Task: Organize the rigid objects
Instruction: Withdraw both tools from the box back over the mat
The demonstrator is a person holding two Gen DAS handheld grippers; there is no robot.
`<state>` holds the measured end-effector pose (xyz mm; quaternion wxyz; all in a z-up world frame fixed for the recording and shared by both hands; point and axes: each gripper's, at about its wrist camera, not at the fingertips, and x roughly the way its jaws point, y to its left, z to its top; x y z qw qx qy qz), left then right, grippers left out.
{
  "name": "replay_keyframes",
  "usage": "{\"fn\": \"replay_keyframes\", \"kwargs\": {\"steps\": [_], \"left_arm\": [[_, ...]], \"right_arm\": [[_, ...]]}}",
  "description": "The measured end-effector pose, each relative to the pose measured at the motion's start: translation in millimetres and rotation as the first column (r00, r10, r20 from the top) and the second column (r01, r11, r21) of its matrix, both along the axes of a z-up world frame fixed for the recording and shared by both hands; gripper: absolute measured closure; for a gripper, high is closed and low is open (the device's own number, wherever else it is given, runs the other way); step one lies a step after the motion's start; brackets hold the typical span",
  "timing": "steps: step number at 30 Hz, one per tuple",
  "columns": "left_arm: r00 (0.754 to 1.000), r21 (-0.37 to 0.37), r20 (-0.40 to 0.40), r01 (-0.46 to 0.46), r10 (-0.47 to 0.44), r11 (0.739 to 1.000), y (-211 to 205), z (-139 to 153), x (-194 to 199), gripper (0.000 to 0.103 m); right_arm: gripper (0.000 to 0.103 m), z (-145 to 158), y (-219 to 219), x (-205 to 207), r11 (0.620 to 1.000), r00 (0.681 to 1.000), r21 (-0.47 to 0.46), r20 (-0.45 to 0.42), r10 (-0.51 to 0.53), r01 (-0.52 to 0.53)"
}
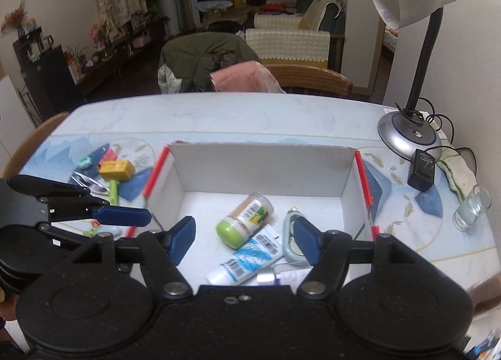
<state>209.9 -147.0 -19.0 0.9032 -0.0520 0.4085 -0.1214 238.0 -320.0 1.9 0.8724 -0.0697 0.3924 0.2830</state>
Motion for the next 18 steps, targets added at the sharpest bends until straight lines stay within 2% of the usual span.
{"fn": "replay_keyframes", "kwargs": {"steps": [5, 6, 7, 8, 18], "left_arm": [[0.999, -0.024, 0.029, -0.021, 0.022, 0.999, 25, 10, -20, 0.058], [0.999, -0.022, 0.036, -0.029, 0.03, 0.999, 30, 12, -24, 0.055], [0.998, -0.02, 0.043, -0.04, 0.041, 0.999, 35, 13, -27, 0.045], [0.997, -0.022, 0.053, -0.051, 0.052, 0.998, 41, 15, -31, 0.04], [0.991, -0.029, 0.078, -0.11, 0.112, 0.993, 94, 17, -62, 0.039]], "right_arm": [[0.029, 9, 4, -21, 0.999, 1.0, 0.041, 0.014, -0.019, 0.018], [0.028, 10, 5, -26, 0.999, 1.0, 0.046, 0.019, -0.023, 0.022], [0.027, 10, 7, -30, 0.998, 0.999, 0.05, 0.024, -0.028, 0.027], [0.026, 11, 9, -34, 0.998, 0.999, 0.053, 0.028, -0.034, 0.032], [0.016, 6, 40, -68, 0.994, 0.999, 0.106, 0.019, -0.034, 0.032]]}}
